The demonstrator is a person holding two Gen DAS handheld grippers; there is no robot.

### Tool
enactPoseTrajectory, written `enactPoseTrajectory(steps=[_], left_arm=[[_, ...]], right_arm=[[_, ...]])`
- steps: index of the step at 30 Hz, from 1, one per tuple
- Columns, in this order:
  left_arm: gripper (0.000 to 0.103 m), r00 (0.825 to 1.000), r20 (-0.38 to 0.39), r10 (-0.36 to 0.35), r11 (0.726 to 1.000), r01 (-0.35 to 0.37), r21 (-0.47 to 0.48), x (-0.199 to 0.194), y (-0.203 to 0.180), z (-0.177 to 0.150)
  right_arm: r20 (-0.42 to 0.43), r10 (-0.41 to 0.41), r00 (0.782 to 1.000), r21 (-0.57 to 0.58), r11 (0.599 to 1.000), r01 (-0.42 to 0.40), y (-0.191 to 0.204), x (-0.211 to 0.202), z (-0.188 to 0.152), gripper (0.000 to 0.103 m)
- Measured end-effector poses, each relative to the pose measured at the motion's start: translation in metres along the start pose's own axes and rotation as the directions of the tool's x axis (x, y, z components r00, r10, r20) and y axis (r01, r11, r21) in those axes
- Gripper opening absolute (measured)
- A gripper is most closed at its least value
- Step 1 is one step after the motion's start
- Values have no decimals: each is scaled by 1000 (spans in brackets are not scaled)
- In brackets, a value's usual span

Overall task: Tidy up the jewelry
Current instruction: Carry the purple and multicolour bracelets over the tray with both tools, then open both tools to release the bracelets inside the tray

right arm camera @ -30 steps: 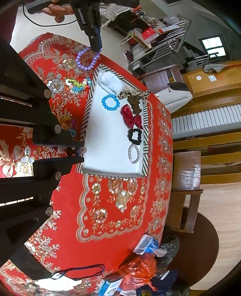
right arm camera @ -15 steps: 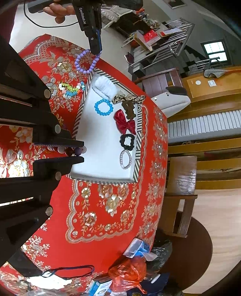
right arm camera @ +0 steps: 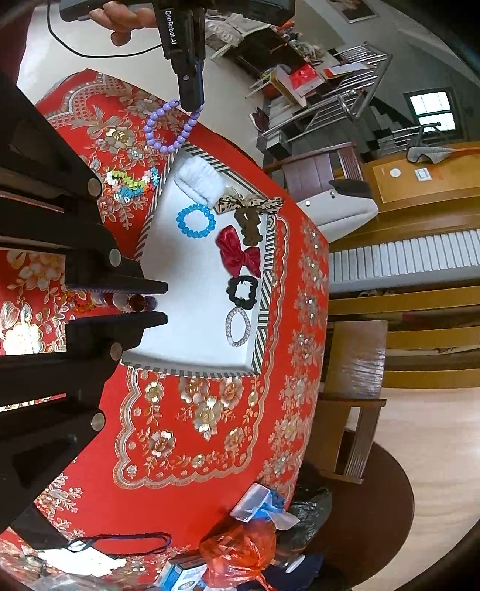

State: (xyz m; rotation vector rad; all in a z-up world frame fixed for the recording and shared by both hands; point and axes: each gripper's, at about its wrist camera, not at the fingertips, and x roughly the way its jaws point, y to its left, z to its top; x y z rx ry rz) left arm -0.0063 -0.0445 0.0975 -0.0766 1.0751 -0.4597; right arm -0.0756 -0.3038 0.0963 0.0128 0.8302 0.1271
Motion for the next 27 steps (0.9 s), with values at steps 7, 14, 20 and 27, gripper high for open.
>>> enactPoseTrajectory(steps=[7,14,20,27], left_arm=[[8,1000,1,-3,1000,3,15,5,-9,6],[8,1000,-3,-13,999,13,44,21,-30,22],[8,999,-23,-43,998,44,55,53,-51,43],[8,994,-78,-78,997,80,22,109,-65,71]], right_arm=[[-3,14,1000,-7,1000,-14,3,6,7,9],[-19,36,999,-9,999,-37,-1,28,28,9],[-56,77,995,34,997,-75,-18,66,48,9],[-134,101,986,69,993,-92,-42,112,56,9]])
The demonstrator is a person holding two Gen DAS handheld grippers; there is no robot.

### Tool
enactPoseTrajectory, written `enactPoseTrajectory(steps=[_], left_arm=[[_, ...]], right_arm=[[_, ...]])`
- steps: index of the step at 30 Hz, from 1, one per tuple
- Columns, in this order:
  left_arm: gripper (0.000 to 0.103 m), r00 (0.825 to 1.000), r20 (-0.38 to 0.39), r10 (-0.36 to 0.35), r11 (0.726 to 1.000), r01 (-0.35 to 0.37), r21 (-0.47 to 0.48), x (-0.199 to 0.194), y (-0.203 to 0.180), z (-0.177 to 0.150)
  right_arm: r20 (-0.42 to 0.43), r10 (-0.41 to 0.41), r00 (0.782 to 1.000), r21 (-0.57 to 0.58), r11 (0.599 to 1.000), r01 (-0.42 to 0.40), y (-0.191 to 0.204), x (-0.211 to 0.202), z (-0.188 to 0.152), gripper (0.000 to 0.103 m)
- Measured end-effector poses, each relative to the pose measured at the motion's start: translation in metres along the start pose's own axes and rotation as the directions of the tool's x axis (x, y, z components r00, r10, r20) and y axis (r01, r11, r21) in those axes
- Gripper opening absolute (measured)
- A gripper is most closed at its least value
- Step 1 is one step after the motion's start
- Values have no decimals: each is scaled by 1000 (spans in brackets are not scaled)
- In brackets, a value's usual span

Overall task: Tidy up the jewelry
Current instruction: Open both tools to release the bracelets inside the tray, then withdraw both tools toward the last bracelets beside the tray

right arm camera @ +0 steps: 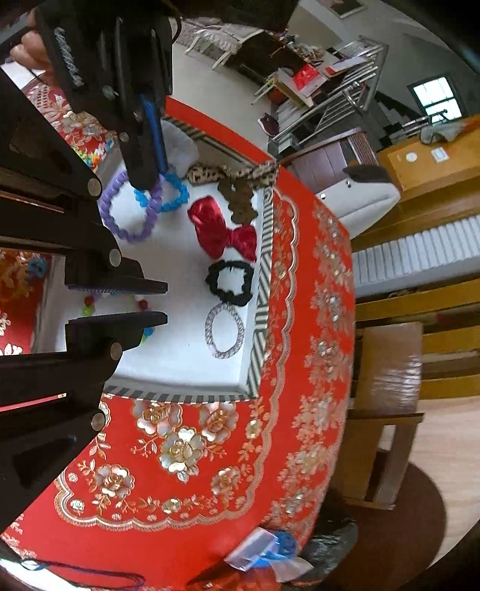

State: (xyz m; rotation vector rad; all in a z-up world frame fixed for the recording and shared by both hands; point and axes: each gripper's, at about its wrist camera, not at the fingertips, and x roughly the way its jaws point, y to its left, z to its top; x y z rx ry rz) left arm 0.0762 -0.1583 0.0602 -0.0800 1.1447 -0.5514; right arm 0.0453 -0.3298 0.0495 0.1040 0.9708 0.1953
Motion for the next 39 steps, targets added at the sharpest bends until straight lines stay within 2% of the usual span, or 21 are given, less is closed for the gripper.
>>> enactPoseTrajectory(steps=[3,5,8,10,13,15,18,20,21,22,24,25,30,39], left_arm=[[8,999,-26,-24,999,23,-34,24,7,12],[8,999,-50,-16,999,14,-53,42,15,18],[8,996,-89,28,996,-35,-84,66,32,22],[8,990,-110,84,992,-94,-87,76,43,23],[8,979,-135,153,984,-164,-69,85,51,21],[8,975,-139,176,980,-186,-65,89,54,19],[10,970,-140,198,975,-209,-74,93,56,19],[17,970,-136,201,975,-212,-72,93,54,20],[28,970,-134,201,975,-212,-67,92,53,20],[39,972,-127,198,977,-207,-59,90,50,20],[47,975,-109,194,979,-200,-48,84,48,19],[48,975,-98,198,978,-203,-40,81,46,19],[49,974,-72,214,976,-216,-18,68,38,19],[49,963,-9,271,963,-270,14,30,30,-5]], right_arm=[[-69,-23,997,-25,999,21,-6,20,-3,9],[-124,-26,992,-44,999,21,-7,34,-8,9],[-186,-51,981,-86,996,35,-7,54,-16,9],[-219,-83,972,-113,992,60,-9,67,-20,9],[-210,-109,972,-124,989,84,-15,78,-11,10],[-205,-129,970,-120,987,106,-20,89,1,10],[-198,-119,973,-76,992,105,-28,98,14,10],[-171,-111,979,-47,993,105,-31,92,19,10],[-166,-110,980,-39,994,104,-30,88,20,11],[-156,-105,982,-24,994,103,-31,82,19,14],[-142,-98,985,-10,995,97,-29,74,17,28],[-132,-93,987,-2,996,93,-28,68,14,33],[-86,-49,995,61,997,55,-19,39,-7,33],[-38,-33,999,71,997,35,9,-6,-40,33]])
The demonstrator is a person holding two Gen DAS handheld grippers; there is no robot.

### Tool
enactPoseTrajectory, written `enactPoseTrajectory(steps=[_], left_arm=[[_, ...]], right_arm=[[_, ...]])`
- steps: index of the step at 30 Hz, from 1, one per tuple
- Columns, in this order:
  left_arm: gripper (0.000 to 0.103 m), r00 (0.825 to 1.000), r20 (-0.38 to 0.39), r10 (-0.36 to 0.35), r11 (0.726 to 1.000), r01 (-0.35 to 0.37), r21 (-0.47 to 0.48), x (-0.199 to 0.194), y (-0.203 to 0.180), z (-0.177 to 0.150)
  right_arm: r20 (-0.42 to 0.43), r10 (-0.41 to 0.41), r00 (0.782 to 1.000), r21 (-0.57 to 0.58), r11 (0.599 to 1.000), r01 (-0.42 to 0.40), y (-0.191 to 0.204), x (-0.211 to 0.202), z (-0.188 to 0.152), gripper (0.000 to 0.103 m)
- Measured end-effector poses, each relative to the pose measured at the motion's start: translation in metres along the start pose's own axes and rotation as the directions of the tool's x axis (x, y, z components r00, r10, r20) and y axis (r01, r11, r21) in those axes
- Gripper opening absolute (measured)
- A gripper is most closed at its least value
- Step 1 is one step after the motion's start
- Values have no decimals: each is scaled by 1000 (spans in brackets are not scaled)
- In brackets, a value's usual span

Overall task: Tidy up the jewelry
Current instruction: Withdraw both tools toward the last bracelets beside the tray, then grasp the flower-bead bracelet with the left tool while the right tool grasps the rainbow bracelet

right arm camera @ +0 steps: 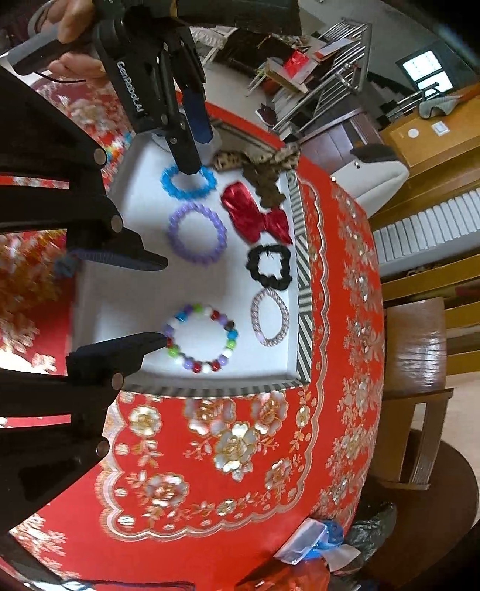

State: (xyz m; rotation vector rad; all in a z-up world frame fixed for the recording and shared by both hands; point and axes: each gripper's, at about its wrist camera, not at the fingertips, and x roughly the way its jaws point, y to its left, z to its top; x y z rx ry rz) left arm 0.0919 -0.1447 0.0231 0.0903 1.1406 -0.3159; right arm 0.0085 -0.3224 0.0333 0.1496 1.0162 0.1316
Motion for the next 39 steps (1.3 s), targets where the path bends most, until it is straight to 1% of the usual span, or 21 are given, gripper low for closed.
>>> enactPoseTrajectory(steps=[4,9,14,17,19,22,24,26,28,30,33,35,37,39], left_arm=[[49,1000,19,22,1000,-22,7,-18,8,-18],[49,999,27,24,1000,-23,-8,-35,23,-39],[49,1000,20,-10,996,12,-93,-53,61,-64],[49,999,15,-31,987,33,-158,-61,88,-77],[49,1000,9,-29,981,31,-189,-64,102,-86],[49,999,-6,-33,976,31,-214,-63,112,-97],[50,999,-20,-47,972,41,-230,-59,116,-105],[56,997,-42,-69,968,57,-246,-52,114,-113],[58,994,-61,-92,964,74,-255,-44,107,-119],[58,993,-74,-97,966,77,-247,-39,99,-120],[59,993,-81,-86,974,67,-214,-30,82,-119],[59,994,-83,-65,979,48,-199,-23,73,-117],[59,995,-92,-42,981,24,-191,-17,66,-116],[59,995,-102,-22,985,4,-171,-10,60,-116]], right_arm=[[2,1,1000,2,1000,-1,7,-9,-15,33],[-5,-9,1000,5,1000,9,14,-18,-38,33],[-28,-22,999,18,1000,22,12,-19,-63,34],[-49,-27,998,31,999,28,11,-14,-78,34],[-57,-23,998,38,999,25,9,-11,-84,34],[-59,-23,998,44,999,26,8,-8,-92,34],[-65,-21,998,52,998,25,6,-4,-97,35],[-71,-21,997,58,998,25,4,-1,-100,36],[-75,-21,997,62,998,25,3,0,-102,37],[-76,-16,997,59,998,20,2,2,-102,37],[-74,-37,997,27,999,40,5,6,-99,37],[-80,-49,996,-7,999,48,8,10,-96,37],[-85,-77,993,-46,996,73,9,15,-95,37],[-105,-96,990,-84,993,88,10,23,-95,37]])
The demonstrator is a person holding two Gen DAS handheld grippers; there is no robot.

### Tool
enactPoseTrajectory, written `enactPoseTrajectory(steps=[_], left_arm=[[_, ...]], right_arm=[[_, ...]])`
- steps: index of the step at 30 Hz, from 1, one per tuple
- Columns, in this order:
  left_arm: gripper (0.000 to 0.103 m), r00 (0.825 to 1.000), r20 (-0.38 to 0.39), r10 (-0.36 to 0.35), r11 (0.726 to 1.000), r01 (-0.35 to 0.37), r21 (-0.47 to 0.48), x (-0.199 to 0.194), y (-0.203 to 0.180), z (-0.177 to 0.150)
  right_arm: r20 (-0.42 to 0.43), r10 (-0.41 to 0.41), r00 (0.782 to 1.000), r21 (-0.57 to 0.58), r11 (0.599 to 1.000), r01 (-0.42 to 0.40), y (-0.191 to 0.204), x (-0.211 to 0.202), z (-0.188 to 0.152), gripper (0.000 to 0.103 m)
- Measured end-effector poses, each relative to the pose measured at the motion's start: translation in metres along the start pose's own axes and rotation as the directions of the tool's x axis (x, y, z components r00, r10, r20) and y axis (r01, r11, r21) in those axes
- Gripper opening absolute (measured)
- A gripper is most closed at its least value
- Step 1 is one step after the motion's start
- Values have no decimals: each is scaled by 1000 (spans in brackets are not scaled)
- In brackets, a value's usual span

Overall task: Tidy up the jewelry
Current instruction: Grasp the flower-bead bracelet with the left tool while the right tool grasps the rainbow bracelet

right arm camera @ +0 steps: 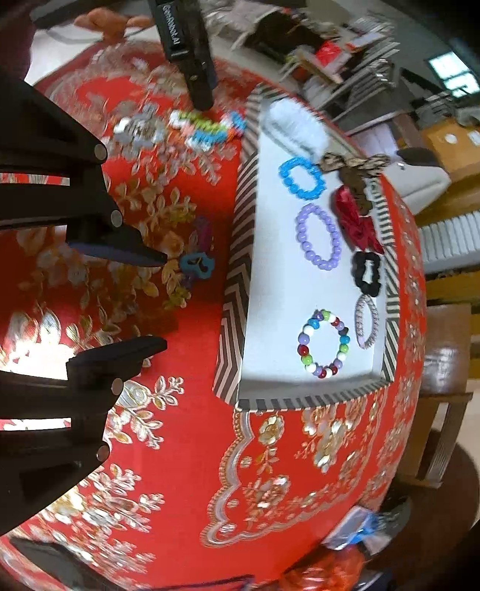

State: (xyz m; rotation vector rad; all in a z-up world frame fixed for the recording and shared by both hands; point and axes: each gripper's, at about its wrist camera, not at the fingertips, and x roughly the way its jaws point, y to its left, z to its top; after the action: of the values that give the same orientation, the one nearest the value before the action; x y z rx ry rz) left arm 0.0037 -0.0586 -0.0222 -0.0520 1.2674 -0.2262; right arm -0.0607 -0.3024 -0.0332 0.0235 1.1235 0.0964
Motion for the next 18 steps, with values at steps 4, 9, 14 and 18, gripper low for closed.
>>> enactPoseTrajectory(steps=[4,9,14,18], left_arm=[[59,999,-5,40,999,-40,-2,10,-4,0],[59,997,-3,71,997,-71,-6,17,-6,3],[33,997,30,71,997,-72,29,17,-15,2],[6,999,-25,-33,999,33,35,20,-16,0]], right_arm=[[-9,-12,1000,-33,999,12,1,10,1,34],[18,-35,999,-92,995,36,9,13,4,22],[22,-11,1000,-113,994,13,13,12,1,9],[51,13,999,-86,996,-8,7,-4,1,9]])
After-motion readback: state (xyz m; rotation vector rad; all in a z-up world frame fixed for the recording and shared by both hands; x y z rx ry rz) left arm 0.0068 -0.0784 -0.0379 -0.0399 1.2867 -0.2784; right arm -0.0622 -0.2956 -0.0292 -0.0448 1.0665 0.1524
